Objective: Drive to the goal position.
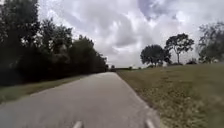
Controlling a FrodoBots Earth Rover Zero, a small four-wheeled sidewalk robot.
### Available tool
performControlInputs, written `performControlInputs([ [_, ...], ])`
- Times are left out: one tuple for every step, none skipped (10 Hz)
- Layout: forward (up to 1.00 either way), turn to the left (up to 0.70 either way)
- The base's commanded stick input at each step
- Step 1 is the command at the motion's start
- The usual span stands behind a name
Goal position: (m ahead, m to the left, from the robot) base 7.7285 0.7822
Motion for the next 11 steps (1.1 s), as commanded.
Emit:
performControlInputs([
  [0.7, 0.0],
  [0.7, 0.0],
  [0.7, 0.0],
  [0.7, 0.0],
  [0.7, 0.0],
  [0.7, 0.0],
  [0.7, 0.0],
  [0.7, 0.0],
  [0.7, 0.0],
  [0.7, 0.0],
  [0.7, 0.0],
])
